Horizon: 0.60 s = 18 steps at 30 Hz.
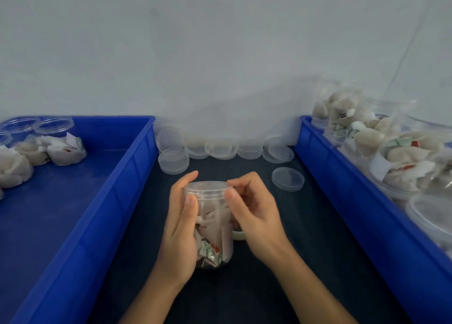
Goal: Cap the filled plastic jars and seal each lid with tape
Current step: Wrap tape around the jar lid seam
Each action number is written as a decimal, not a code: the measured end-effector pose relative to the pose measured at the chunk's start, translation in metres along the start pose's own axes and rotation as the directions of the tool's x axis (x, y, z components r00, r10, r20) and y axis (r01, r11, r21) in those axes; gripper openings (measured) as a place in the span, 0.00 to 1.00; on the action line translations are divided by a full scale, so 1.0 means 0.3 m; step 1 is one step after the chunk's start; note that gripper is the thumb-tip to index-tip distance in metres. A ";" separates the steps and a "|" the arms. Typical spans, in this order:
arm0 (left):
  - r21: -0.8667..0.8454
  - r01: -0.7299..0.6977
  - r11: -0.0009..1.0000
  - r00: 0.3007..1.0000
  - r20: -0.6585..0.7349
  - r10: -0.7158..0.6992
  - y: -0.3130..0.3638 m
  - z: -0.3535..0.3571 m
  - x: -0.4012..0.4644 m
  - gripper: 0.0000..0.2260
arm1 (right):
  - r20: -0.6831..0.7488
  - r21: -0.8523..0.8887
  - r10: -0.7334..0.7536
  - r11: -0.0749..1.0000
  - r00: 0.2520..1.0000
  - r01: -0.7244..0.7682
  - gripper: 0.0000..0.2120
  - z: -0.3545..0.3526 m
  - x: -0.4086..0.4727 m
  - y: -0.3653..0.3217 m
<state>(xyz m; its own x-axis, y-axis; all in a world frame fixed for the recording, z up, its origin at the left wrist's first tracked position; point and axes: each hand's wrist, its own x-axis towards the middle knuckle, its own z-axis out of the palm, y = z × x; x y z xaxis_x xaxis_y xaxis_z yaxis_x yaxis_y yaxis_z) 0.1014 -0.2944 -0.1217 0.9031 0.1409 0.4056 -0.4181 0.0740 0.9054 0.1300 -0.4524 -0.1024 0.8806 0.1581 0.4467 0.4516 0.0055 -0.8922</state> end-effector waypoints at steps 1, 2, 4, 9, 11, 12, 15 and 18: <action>-0.004 -0.007 1.000 1.000 -0.001 0.007 -0.001 -0.001 0.000 0.17 | 0.003 -0.025 -0.009 1.000 1.000 0.009 0.07 0.002 -0.001 -0.005; -0.003 -0.014 1.000 1.000 -0.004 0.014 -0.001 0.000 0.000 0.17 | 0.006 -0.049 -0.015 0.999 1.000 0.015 0.07 0.002 -0.002 -0.007; 0.013 -0.016 1.000 1.000 -0.017 0.016 -0.005 -0.002 -0.002 0.18 | 0.007 -0.093 -0.021 0.995 1.000 0.021 0.05 -0.002 0.003 -0.005; 0.060 0.025 0.998 0.998 -0.058 -0.022 -0.014 -0.007 -0.001 0.22 | 0.034 -0.122 0.023 0.992 0.999 -0.019 0.03 -0.006 0.007 -0.011; 0.048 0.050 0.998 0.998 -0.039 -0.048 -0.013 -0.004 -0.006 0.25 | 0.077 -0.191 0.075 0.980 0.994 -0.060 0.09 -0.004 0.013 -0.033; 0.038 0.054 0.998 0.998 -0.031 -0.052 -0.021 -0.007 -0.010 0.26 | 0.095 -0.210 0.106 0.974 0.990 -0.084 0.12 -0.003 0.018 -0.045; 0.027 0.093 0.995 0.994 -0.056 -0.092 -0.008 0.008 0.030 0.29 | 0.100 -0.280 0.128 0.955 0.987 -0.096 0.11 -0.010 0.030 -0.077; 0.125 0.155 0.980 0.980 -0.142 -0.137 -0.009 0.018 0.072 0.31 | 0.080 -0.339 0.120 0.937 0.990 -0.086 0.07 -0.032 0.022 -0.105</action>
<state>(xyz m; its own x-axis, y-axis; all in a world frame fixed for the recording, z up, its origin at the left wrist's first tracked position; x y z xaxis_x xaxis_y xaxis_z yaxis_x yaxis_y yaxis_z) 0.1224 -0.2970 -0.1146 0.9288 0.2684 0.2557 -0.2576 -0.0286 0.9658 0.1230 -0.4610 -0.0706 0.9141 0.2362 0.3295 0.3957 -0.3434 -0.8517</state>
